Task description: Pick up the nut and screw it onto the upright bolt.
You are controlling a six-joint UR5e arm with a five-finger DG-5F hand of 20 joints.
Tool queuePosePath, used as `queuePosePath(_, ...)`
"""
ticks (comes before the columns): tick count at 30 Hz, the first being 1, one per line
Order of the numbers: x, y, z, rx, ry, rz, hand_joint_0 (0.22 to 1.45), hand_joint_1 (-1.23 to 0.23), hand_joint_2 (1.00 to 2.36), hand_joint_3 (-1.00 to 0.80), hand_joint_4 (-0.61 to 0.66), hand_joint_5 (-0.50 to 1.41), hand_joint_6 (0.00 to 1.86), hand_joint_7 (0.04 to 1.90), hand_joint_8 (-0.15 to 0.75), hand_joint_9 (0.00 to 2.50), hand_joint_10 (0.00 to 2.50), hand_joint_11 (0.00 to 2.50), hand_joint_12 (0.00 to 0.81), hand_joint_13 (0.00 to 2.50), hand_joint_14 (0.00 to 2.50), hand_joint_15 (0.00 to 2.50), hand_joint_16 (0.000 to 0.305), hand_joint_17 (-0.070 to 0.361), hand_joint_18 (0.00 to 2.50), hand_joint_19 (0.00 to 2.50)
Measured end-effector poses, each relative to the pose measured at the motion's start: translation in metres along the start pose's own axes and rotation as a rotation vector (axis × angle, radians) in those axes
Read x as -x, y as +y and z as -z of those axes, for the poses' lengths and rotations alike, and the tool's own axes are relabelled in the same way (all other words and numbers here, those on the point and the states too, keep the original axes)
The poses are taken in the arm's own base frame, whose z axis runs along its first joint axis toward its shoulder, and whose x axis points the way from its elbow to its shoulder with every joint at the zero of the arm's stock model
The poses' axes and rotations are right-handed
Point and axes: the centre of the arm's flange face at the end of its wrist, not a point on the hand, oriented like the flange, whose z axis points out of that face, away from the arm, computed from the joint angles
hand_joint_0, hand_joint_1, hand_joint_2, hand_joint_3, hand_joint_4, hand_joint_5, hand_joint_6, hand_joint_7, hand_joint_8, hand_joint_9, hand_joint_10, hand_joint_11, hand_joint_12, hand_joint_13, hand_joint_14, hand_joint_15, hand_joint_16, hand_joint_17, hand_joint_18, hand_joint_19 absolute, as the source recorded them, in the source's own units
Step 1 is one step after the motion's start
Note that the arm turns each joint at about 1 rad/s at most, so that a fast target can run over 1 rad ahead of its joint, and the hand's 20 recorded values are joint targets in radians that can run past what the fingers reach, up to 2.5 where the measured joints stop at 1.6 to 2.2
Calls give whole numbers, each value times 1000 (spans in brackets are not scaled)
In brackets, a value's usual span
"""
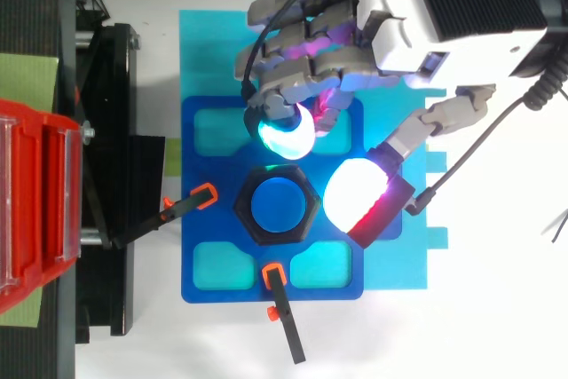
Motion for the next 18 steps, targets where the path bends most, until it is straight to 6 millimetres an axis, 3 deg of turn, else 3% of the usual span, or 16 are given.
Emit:
queuePosePath(8, 5, -5, 2, -1, -5, 1, 492, -237, 1000, -500, 83, 105, 518, 1425, 191, 1700, 0, 0, 157, 909, 0, 0, 19, 42, 730, 14)
queuePosePath(10, 6, -7, 3, 0, -4, 2, 486, -216, 1000, -500, 84, 72, 503, 1332, 215, 1473, 0, 0, 196, 758, 0, 0, 23, 52, 560, 0)
queuePosePath(13, 9, -10, 5, 4, -5, 4, 462, -169, 1000, -500, 211, -11, 504, 1102, 288, 1104, 0, 0, 277, 551, 0, 0, 33, 75, 357, 0)
queuePosePath(18, 25, -15, 0, 26, -29, 15, 443, -160, 1000, -500, 217, -117, 503, 856, 304, 845, 0, 0, 331, 367, 0, 0, 43, 97, 187, 0)
